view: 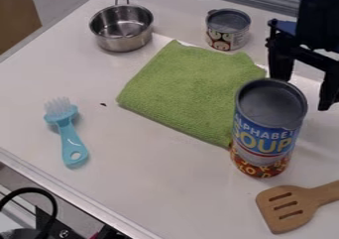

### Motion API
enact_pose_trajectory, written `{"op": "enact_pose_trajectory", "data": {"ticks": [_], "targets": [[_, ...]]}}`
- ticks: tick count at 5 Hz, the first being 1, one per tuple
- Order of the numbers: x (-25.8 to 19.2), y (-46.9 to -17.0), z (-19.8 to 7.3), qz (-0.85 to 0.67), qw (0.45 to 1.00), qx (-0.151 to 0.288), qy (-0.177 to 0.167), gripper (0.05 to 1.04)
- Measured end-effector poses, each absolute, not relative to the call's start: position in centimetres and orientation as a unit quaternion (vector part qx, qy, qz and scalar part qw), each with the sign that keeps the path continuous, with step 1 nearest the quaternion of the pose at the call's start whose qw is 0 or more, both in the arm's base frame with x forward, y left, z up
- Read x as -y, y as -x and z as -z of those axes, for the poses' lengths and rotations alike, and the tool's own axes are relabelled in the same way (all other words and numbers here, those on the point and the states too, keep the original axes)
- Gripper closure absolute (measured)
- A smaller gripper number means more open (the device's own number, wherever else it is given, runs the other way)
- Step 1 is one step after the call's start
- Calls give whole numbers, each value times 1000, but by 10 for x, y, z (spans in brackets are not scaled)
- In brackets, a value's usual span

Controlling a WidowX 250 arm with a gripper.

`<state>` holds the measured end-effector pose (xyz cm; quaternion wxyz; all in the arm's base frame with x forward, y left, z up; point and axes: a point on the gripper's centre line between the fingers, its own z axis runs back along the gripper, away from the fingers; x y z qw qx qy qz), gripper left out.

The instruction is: Moved the can towards the centre of the table

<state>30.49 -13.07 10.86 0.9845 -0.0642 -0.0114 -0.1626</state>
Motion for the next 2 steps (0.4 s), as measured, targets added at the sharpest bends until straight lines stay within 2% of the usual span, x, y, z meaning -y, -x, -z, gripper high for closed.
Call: {"op": "enact_pose_trajectory", "data": {"ticks": [1, 2], "targets": [[123, -317, -126, 146, 985, 71, 55, 86], [97, -332, -129, 106, 988, 106, 45, 86]]}}
